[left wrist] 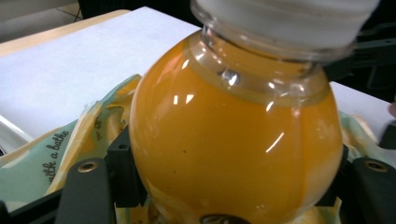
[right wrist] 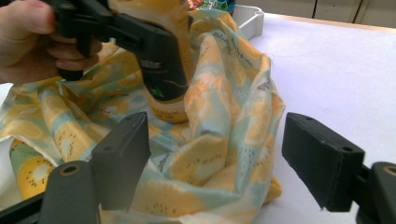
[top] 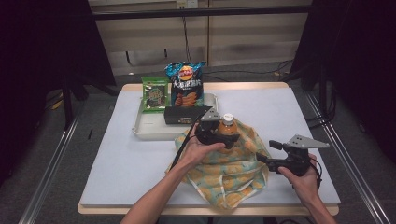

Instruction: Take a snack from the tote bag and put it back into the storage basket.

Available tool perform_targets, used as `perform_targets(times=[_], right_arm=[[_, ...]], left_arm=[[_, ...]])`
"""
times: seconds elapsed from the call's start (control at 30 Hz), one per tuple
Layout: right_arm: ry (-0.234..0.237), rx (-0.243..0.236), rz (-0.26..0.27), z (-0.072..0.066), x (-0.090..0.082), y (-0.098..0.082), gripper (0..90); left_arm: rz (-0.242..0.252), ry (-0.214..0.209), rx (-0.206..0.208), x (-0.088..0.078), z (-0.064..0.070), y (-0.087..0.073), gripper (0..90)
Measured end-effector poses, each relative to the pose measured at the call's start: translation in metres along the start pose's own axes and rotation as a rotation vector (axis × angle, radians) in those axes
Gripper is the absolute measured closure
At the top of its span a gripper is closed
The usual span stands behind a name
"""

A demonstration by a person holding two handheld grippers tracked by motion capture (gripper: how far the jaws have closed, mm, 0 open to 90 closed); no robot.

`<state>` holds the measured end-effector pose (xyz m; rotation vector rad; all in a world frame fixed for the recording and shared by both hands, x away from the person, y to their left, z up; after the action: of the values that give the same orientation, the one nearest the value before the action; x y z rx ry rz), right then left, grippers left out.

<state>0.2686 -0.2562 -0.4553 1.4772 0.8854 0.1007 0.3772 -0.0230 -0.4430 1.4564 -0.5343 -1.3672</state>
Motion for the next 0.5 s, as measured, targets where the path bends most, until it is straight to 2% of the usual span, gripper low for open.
perform_targets(times=[0.17,0.3,0.4,0.5], right_arm=[[0.000,-0.012,-0.007,-0.001,0.003,0.009,21.9],[0.003,-0.003,-0.012,0.005,0.008,0.021,21.0],[-0.002,0.003,-0.021,0.011,0.020,0.025,21.0],[-0.001,-0.001,-0.027,0.016,0.030,0.031,20.7]], left_arm=[[0.014,-0.024,0.023,-0.016,0.004,0.003,31.2],[0.017,-0.047,0.026,-0.027,0.007,0.005,31.1],[0.029,-0.070,0.019,-0.034,0.007,0.007,31.1],[0.011,-0.070,0.036,-0.040,0.005,0.010,31.2]])
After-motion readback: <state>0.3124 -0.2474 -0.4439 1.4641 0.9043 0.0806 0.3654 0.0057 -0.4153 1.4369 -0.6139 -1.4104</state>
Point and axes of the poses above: each handheld gripper's, and its own axes: x roughly forward along the jaws, y roughly out of its top, z roughly to its right, the point moved 3 cm from there along x, roughly forward along the jaws, and after that the axes turned 1 degree about -z, right-handed, at the moved point
